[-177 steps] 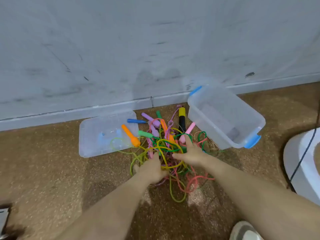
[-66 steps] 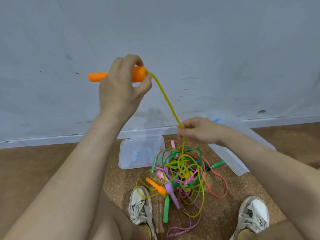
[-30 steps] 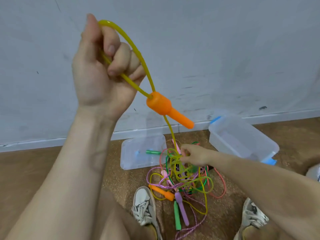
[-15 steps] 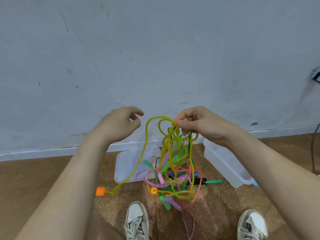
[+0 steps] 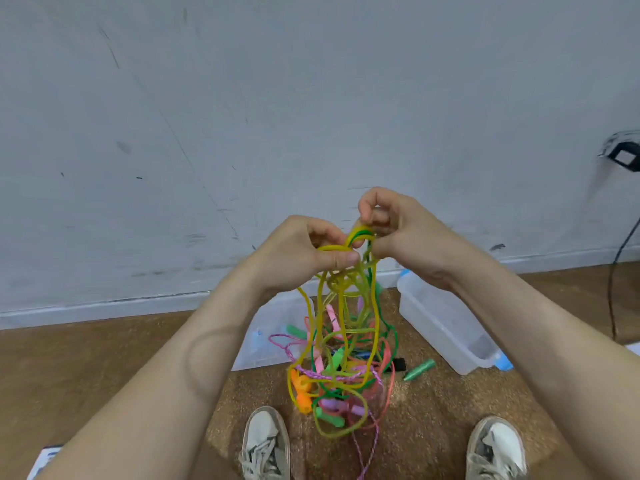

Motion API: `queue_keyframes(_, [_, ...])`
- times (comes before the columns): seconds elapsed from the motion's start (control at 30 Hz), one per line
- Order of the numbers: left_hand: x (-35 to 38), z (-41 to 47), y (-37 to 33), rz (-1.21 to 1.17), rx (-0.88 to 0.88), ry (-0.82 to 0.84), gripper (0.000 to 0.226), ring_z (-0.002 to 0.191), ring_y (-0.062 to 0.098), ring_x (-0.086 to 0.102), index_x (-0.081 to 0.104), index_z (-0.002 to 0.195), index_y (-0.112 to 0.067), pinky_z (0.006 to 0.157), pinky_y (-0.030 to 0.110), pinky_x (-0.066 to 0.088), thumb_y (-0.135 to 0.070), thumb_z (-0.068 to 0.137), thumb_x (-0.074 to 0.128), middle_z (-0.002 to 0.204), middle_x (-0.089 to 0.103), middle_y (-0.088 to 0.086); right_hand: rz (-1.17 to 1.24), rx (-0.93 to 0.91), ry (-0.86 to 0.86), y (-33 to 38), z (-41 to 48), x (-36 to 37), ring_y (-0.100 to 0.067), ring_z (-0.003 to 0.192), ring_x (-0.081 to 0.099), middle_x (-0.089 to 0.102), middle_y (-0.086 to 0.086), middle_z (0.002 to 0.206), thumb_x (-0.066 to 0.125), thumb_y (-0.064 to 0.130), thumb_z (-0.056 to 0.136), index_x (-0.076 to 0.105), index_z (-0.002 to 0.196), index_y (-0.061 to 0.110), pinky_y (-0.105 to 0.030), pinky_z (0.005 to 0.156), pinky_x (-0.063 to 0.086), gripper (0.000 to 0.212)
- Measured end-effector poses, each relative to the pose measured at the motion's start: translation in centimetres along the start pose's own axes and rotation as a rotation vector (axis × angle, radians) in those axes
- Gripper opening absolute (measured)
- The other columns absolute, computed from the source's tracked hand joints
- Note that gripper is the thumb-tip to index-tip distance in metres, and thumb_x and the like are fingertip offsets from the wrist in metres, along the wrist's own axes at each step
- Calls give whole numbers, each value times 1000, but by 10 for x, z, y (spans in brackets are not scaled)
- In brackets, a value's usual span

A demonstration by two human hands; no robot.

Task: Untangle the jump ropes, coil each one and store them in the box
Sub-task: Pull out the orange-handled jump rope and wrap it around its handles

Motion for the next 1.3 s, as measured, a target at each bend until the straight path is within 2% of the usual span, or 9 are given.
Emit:
queue_keyframes(0.23, [-2, -2, -10, 896, 398, -267, 29, 58, 22, 51, 60, 68, -12, 59, 41, 44, -37, 81, 53, 57, 54, 5, -424, 55, -88, -17, 4, -16, -7, 65, 63, 69, 7, 73, 67, -5, 75, 64, 88, 22, -32, 71, 55, 30])
queue_keyframes(0.43, [-16, -9, -23, 868, 663, -448, 28, 65, 24, 63, 68, 81, -13, 58, 35, 49, -34, 90, 52, 68, 66, 2, -171, 192, -68, -20, -4, -33, -7, 57, 54, 67, 0, 74, 69, 4, 84, 69, 95, 17, -16, 46, 35, 16])
queue_keyframes(0.73, [-120, -31, -14, -566, 323, -1070, 21, 37, 6, 31, 41, 79, -20, 37, 17, 20, -16, 99, 39, 56, 43, -6, -265, 606, -198, -72, -12, -53, -14, 45, 41, 60, -7, 66, 53, 14, 93, 65, 95, 4, -18, 42, 25, 15])
queue_keyframes(0.83, [-119, -17, 6, -38, -40, -804, 22, 32, 7, 35, 52, 65, -16, 40, 17, 22, -11, 85, 48, 42, 50, -5, 101, 468, -204, -54, -3, -41, -12, 40, 28, 33, 0, 53, 50, 17, 97, 60, 74, 8, -21, 42, 20, 27])
queue_keyframes(0.9, [-94, -7, 23, 460, -273, -384, 24, 33, 6, 43, 59, 61, -12, 43, 19, 31, -5, 82, 49, 43, 58, -1, 258, 304, -159, -25, 2, -29, -11, 43, 20, 22, 4, 52, 50, 16, 96, 59, 71, 11, -27, 51, 20, 27])
queue_keyframes(1.0, [-52, -8, 47, 822, -463, 198, 24, 64, 11, 62, 69, 91, -10, 61, 22, 44, -5, 87, 47, 84, 72, 6, 321, 155, 7, 21, -2, -7, -9, 44, 12, 16, 5, 55, 51, 17, 97, 62, 77, 13, -21, 47, 25, 23])
queue_keyframes(1.13, [-19, 3, 21, 369, -114, 129, 46, 99, 11, 62, 44, 132, -32, 83, 23, 47, -20, 91, 61, 125, 54, -4, 427, 39, 240, 55, -9, 16, -6, 47, 9, 23, 5, 58, 56, 25, 86, 70, 86, 12, -18, 39, 10, 19])
queue_keyframes(1.23, [9, -1, 12, 354, -71, 350, 15, 86, 12, 61, 60, 103, -19, 76, 25, 48, -20, 101, 45, 103, 67, 3, 567, -4, 233, 56, -5, 13, -5, 48, 12, 34, 5, 65, 55, 26, 85, 73, 88, 16, -15, 38, 8, 21])
queue_keyframes(1.3, [9, 1, 7, 275, -39, 238, 27, 66, 18, 60, 57, 86, -11, 70, 37, 50, -17, 103, 37, 70, 65, 7, 599, 17, 134, 45, -1, 0, -4, 48, 22, 38, 6, 69, 61, 25, 83, 68, 85, 18, -15, 38, 10, 10])
Point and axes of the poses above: each hand's wrist, its own z-axis towards the middle knuckle, its own x-axis out of the palm, y = z × x, the point moved 5 cm from there along z, towards the middle knuckle
